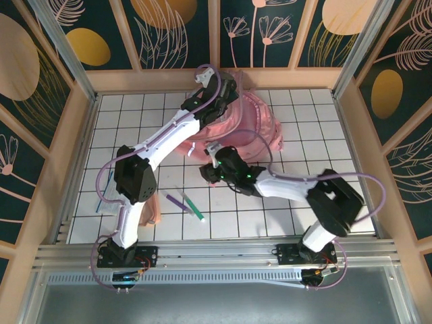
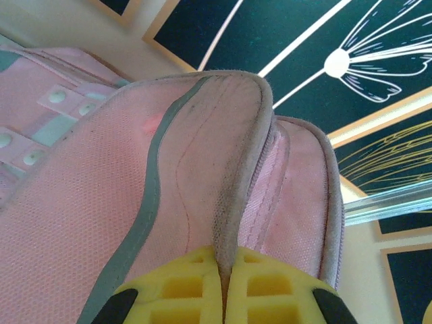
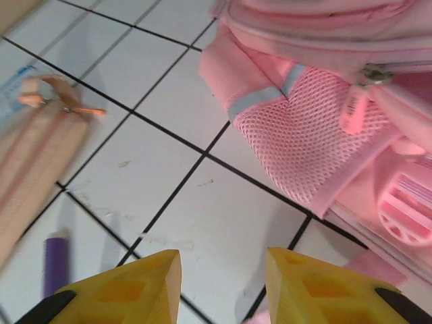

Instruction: Pack the student bag

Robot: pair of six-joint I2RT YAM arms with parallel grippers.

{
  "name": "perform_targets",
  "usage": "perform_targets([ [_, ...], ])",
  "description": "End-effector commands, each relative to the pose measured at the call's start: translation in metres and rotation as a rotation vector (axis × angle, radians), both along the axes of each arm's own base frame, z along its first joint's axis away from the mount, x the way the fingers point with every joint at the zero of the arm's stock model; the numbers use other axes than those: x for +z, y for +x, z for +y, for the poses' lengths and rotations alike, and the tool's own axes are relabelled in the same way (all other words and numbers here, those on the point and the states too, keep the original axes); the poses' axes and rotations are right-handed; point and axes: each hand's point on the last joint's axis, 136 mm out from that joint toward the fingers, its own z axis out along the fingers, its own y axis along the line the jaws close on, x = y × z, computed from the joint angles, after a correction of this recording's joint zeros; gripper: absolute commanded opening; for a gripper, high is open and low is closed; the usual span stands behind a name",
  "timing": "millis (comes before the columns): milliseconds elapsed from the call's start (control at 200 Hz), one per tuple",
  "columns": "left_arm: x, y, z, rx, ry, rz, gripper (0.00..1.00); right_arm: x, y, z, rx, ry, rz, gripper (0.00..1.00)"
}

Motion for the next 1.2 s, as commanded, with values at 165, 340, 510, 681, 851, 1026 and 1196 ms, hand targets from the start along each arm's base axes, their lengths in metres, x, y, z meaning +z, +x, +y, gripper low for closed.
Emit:
perform_targets([
  [165,0.085,-0.019,0.011,-0.181,0.000,-0.309,0.00,0.042,-0.016,-0.060,-0.148,0.140,-0.043,0.38],
  [340,0.075,-0.035,0.043,-0.228,-0.037,-0.363,0.00,0.043,-0.003,-0.121,-0.367,0.151,-0.021,0.45],
  [510,0.056,-0.054,0.053,-0.315,0.141,-0.336,0.00,0.044,0.008,-0.163,-0.471,0.175,0.062,0.76],
  [681,0.026,-0.072,0.076,-0.320,0.251,-0.321,0.00,0.036,0.010,-0.198,-0.571,0.169,0.173,0.99],
  [851,0.020,-0.089,0.093,-0.359,0.290,-0.395,0.00,0.041,0.005,-0.195,-0.507,0.134,0.206,0.99],
  [1026,0.012,-0.085,0.088,-0.462,0.425,-0.349,0.00,0.032,-0.020,-0.158,-0.263,0.111,0.206,0.99],
  [1196,0.008,-0.075,0.087,-0.484,0.477,-0.348,0.00,0.025,-0.046,-0.117,-0.079,-0.004,0.150,0.97],
])
